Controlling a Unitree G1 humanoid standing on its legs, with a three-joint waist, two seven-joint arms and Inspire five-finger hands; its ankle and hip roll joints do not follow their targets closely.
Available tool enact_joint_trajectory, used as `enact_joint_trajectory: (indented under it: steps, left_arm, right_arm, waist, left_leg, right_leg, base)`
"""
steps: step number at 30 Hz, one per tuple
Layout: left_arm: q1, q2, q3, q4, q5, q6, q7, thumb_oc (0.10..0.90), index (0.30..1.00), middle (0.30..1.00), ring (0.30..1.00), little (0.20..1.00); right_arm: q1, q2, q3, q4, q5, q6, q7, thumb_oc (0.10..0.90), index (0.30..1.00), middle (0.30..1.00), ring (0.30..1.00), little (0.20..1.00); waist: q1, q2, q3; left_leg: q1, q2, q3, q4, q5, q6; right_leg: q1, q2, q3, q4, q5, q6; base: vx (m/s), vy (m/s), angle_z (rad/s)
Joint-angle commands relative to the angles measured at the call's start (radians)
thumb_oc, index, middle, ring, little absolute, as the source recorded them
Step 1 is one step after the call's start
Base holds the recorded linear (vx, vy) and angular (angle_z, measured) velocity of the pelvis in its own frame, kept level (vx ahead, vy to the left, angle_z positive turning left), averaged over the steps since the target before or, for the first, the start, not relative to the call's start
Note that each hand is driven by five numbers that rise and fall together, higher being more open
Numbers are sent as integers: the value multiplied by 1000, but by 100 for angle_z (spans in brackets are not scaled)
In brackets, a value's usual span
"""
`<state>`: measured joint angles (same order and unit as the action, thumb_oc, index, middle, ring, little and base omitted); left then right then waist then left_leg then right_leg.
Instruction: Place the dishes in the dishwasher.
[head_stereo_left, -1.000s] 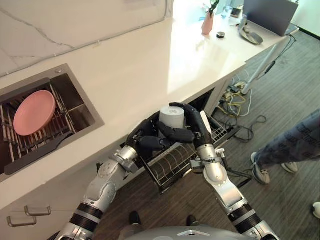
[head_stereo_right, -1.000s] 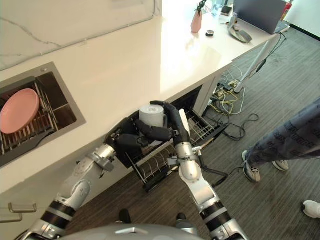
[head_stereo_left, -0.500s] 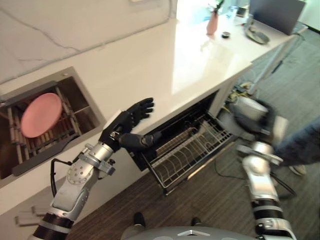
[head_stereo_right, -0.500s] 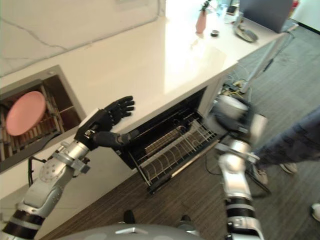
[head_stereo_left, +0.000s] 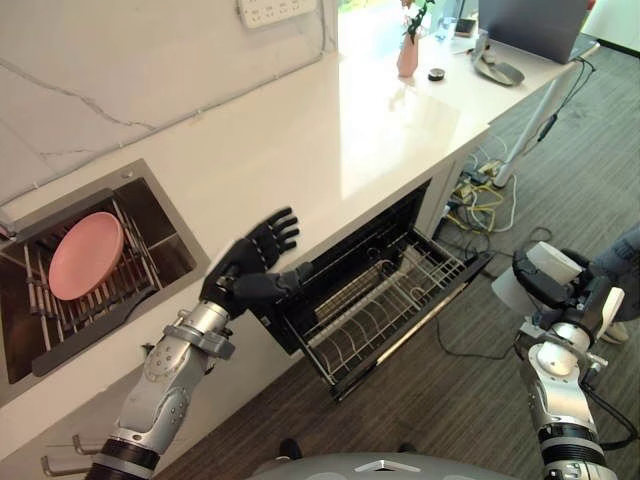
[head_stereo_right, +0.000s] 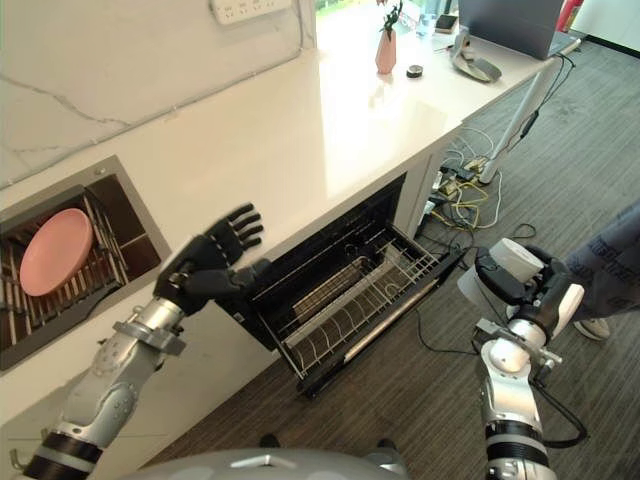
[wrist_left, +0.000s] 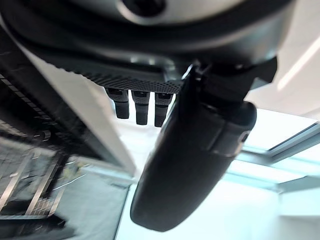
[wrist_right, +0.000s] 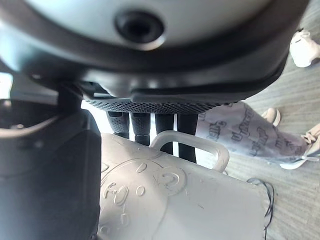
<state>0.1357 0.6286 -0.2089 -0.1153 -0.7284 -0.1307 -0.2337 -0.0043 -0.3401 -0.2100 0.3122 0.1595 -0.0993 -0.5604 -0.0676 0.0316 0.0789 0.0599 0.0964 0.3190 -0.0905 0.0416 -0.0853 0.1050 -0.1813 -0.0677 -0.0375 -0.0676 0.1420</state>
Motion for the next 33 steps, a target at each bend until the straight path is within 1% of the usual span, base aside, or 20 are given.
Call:
enact_joint_trajectory:
  steps: [1, 2, 4, 8, 11, 14, 16, 18, 19, 20, 21, 22, 23, 25, 27, 30, 31, 33]
  left_arm:
    - [-25, 9, 13, 8, -26, 34, -105, 800, 900, 900, 900, 900]
    - [3, 15, -23, 64, -79, 75, -146, 800, 900, 900, 900, 900]
    - [13, 24, -29, 73, -85, 84, -158, 800, 900, 900, 900, 900]
    - [43, 9, -71, 201, -101, 110, -151, 800, 900, 900, 900, 900]
    - [52, 26, -121, 297, 1, 118, -136, 800, 900, 900, 900, 900]
    - [55, 40, -157, 414, 159, 124, -131, 800, 900, 900, 900, 900]
    - [37, 11, -164, 546, 313, 115, -124, 800, 900, 900, 900, 900]
    - [27, -29, -143, 687, 552, 106, -109, 800, 900, 900, 900, 900]
    - [23, -49, -123, 749, 651, 114, -91, 800, 900, 900, 900, 900]
    - [12, -80, -104, 821, 747, 110, -56, 800, 900, 900, 900, 900]
    - [-9, -123, -74, 933, 829, 107, 6, 800, 900, 900, 900, 900]
    - [-33, -157, -53, 1021, 882, 111, 58, 800, 900, 900, 900, 900]
    - [-33, -157, -53, 1021, 882, 111, 58, 800, 900, 900, 900, 900]
    - [-80, -220, -32, 1162, 944, 102, 142, 800, 900, 900, 900, 900]
    - [-111, -274, -36, 1260, 1002, 98, 201, 800, 900, 900, 900, 900]
    - [-125, -311, -41, 1314, 1033, 103, 253, 800, 900, 900, 900, 900]
    - [-119, -323, -40, 1329, 1038, 106, 268, 800, 900, 900, 900, 900]
    - [-119, -349, 2, 1370, 990, 117, 330, 800, 900, 900, 900, 900]
  right_arm:
    - [-89, -40, -36, -126, -16, -100, 37, 400, 300, 300, 300, 300]
    - [-80, -35, -2, -137, -13, -104, 80, 400, 300, 300, 300, 300]
    - [-77, -33, 5, -139, -10, -105, 88, 400, 300, 300, 300, 300]
    - [-77, -29, 43, -141, -1, -103, 114, 400, 300, 300, 300, 300]
    - [-87, -30, 75, -134, 6, -94, 132, 400, 300, 300, 300, 300]
    - [-107, -43, 131, -128, -14, -79, 171, 400, 300, 300, 300, 300]
    - [-123, -54, 174, -128, -17, -74, 221, 400, 300, 300, 300, 300]
    - [-146, -78, 220, -111, -22, -65, 288, 400, 300, 300, 300, 300]
    - [-153, -84, 237, -104, -23, -65, 310, 400, 300, 300, 300, 300]
    - [-163, -89, 256, -92, -19, -63, 328, 400, 300, 300, 300, 300]
    - [-172, -91, 274, -82, -19, -60, 345, 400, 300, 300, 300, 300]
    - [-179, -90, 296, -72, -21, -58, 363, 400, 300, 300, 300, 300]
    - [-179, -90, 296, -72, -21, -58, 363, 400, 300, 300, 300, 300]
    - [-203, -92, 343, -41, -22, -54, 392, 400, 300, 300, 300, 300]
    - [-227, -92, 407, -4, -43, -47, 419, 400, 300, 300, 300, 300]
    - [-255, -85, 465, 52, -78, -40, 426, 400, 300, 300, 300, 300]
    - [-262, -82, 480, 78, -95, -35, 424, 400, 300, 300, 300, 300]
    - [-280, -69, 511, 154, -131, -31, 401, 400, 300, 300, 300, 300]
  waist:
    - [1, -15, -50]
    - [-2, -12, -48]
    - [-2, -11, -48]
    - [-1, -9, -47]
    - [1, -5, -46]
    - [2, -3, -46]
    - [3, -6, -47]
    - [9, -8, -50]
    - [15, -11, -52]
    - [16, -11, -54]
    - [17, -14, -53]
    - [22, -18, -57]
    - [22, -18, -57]
    - [25, -21, -53]
    - [35, -26, -50]
    - [45, -30, -47]
    - [50, -33, -46]
    - [65, -41, -43]
  left_leg:
    - [108, 36, 19, 82, -157, -13]
    - [110, 38, 22, 79, -153, -14]
    - [110, 39, 22, 77, -151, -14]
    - [110, 42, 23, 72, -141, -16]
    - [110, 44, 22, 69, -135, -18]
    - [111, 46, 20, 63, -129, -21]
    - [110, 46, 19, 60, -124, -21]
    - [111, 48, 17, 55, -119, -23]
    - [110, 50, 17, 55, -117, -24]
    - [109, 51, 16, 54, -115, -25]
    - [109, 52, 13, 52, -113, -26]
    - [106, 52, 11, 51, -111, -27]
    - [106, 52, 11, 51, -111, -27]
    - [102, 52, 5, 49, -107, -28]
    - [98, 53, -2, 43, -103, -32]
    - [94, 52, -11, 36, -99, -33]
    - [92, 52, -13, 34, -98, -34]
    - [83, 53, -24, 29, -91, -36]
  right_leg:
    - [-67, 6, 56, 73, -3, 59]
    - [-68, 7, 58, 74, -4, 61]
    - [-68, 8, 60, 72, -4, 61]
    - [-70, 10, 56, 77, -4, 62]
    - [-73, 12, 51, 84, -6, 62]
    - [-75, 13, 49, 88, -7, 62]
    - [-78, 14, 46, 93, -8, 60]
    - [-78, 15, 42, 94, -10, 57]
    - [-78, 15, 39, 95, -11, 55]
    - [-78, 15, 36, 94, -12, 53]
    - [-76, 15, 31, 94, -13, 50]
    - [-77, 17, 29, 93, -14, 48]
    - [-77, 17, 29, 93, -14, 48]
    - [-76, 18, 23, 94, -16, 43]
    - [-72, 19, 7, 91, -18, 39]
    - [-70, 19, -7, 90, -19, 37]
    - [-70, 19, -10, 89, -20, 37]
    - [-70, 19, -23, 85, -19, 36]
  base:
    - [-40, 20, 0]
    - [-33, 15, 0]
    - [-21, 10, 0]
    - [-44, 3, 0]
    - [-52, 0, -1]
    - [-53, -11, 1]
    - [-53, -17, 6]
    - [-48, -16, 5]
    - [-41, -15, 5]
    - [-45, -16, 7]
    - [-40, -17, 8]
    - [-28, -11, 6]
    - [-22, -9, 6]
    - [-27, -7, 9]
    - [-30, -6, 9]
    - [-9, 1, 11]
    - [-2, -5, 23]
    - [-2, -14, 22]
